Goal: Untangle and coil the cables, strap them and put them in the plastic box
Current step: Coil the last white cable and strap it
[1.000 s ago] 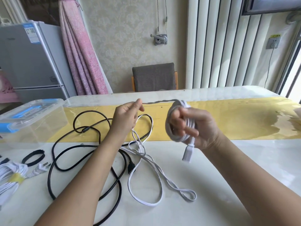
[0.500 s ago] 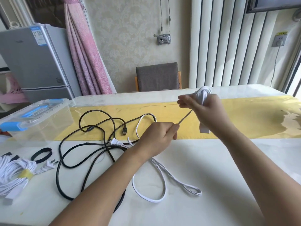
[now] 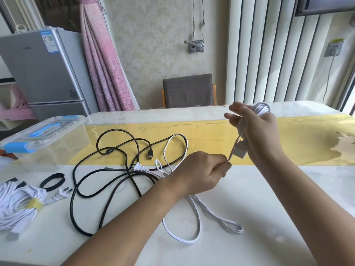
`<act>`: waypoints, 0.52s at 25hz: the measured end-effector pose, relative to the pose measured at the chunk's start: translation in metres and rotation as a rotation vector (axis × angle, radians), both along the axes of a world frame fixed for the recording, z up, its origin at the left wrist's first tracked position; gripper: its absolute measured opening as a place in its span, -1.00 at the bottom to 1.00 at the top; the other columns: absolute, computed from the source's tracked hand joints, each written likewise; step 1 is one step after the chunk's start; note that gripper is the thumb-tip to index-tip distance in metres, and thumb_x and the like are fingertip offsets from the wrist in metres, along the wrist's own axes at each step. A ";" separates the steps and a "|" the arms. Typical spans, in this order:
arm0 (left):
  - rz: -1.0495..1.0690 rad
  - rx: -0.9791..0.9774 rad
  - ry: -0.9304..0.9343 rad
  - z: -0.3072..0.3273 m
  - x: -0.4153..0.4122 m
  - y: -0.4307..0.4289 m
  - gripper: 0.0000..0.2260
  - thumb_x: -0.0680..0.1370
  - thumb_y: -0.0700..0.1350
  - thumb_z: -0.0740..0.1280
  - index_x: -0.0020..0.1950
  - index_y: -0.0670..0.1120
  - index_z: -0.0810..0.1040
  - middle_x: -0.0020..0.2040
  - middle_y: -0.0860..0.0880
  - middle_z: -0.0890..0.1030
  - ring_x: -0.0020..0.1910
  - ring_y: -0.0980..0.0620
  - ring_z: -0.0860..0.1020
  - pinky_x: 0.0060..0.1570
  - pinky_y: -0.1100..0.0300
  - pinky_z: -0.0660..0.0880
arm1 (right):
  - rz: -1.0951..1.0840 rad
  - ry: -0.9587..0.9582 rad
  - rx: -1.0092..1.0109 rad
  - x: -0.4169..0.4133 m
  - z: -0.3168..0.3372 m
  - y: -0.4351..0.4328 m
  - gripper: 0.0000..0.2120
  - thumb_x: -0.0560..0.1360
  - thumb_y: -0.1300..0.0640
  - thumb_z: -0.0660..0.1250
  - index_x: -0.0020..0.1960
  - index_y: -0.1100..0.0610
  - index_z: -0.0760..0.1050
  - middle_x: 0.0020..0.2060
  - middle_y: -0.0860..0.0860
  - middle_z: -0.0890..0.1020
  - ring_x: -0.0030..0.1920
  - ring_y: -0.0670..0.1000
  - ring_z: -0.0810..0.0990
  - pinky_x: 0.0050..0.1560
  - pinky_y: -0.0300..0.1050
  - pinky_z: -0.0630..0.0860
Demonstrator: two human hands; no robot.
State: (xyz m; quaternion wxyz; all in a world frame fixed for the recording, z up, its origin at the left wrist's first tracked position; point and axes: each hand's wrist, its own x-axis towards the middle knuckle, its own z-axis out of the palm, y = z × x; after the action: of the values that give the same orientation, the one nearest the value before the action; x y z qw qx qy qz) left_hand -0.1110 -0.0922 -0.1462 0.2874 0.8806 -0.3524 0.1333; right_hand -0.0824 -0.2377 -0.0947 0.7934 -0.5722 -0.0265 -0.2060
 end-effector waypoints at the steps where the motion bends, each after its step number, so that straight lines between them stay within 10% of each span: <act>1: -0.022 -0.038 -0.027 0.000 -0.001 0.001 -0.72 0.57 -0.05 0.19 -0.29 -0.13 0.47 -0.54 0.04 0.36 -0.51 0.06 0.34 -0.44 0.19 0.25 | -0.036 -0.002 -0.093 0.002 -0.002 -0.001 -0.80 0.59 0.26 0.16 0.09 0.23 0.54 0.03 0.07 0.64 -0.08 -0.03 0.68 -0.05 -0.22 0.59; 6: -0.082 -0.199 -0.141 0.011 -0.013 0.002 -0.70 0.57 -0.05 0.14 -0.29 -0.20 0.39 -0.49 -0.01 0.36 -0.50 0.01 0.28 -0.47 0.21 0.20 | -0.216 -0.331 -1.130 0.004 -0.020 -0.005 -0.68 0.58 0.14 0.20 -0.25 0.29 0.54 -0.30 0.05 0.67 -0.27 -0.08 0.61 -0.19 -0.13 0.49; 10: -0.042 -0.389 -0.209 0.023 -0.010 0.016 -0.78 0.58 -0.19 0.23 -0.26 -0.01 0.41 -0.49 0.22 0.40 -0.53 0.26 0.33 -0.45 0.46 0.16 | 0.323 0.029 -1.152 -0.012 -0.010 0.000 -0.45 0.55 -0.10 0.16 -0.55 0.09 0.50 -0.59 0.01 0.55 -0.55 -0.07 0.48 -0.40 -0.22 0.42; 13: 0.089 -0.532 -0.165 0.027 0.001 0.026 -0.77 0.59 -0.10 0.23 -0.28 -0.01 0.44 -0.53 0.12 0.33 -0.54 0.18 0.27 -0.47 0.35 0.18 | 0.477 0.086 -0.887 -0.019 -0.001 0.005 -0.36 0.51 -0.27 0.07 -0.38 0.17 0.63 -0.53 0.11 0.55 -0.53 0.02 0.44 -0.42 -0.26 0.41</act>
State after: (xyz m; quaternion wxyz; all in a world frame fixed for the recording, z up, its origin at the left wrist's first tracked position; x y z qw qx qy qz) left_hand -0.1104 -0.0657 -0.1193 0.4726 0.7749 -0.2884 0.3049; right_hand -0.1010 -0.2324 -0.0956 0.4994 -0.8401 -0.2087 0.0356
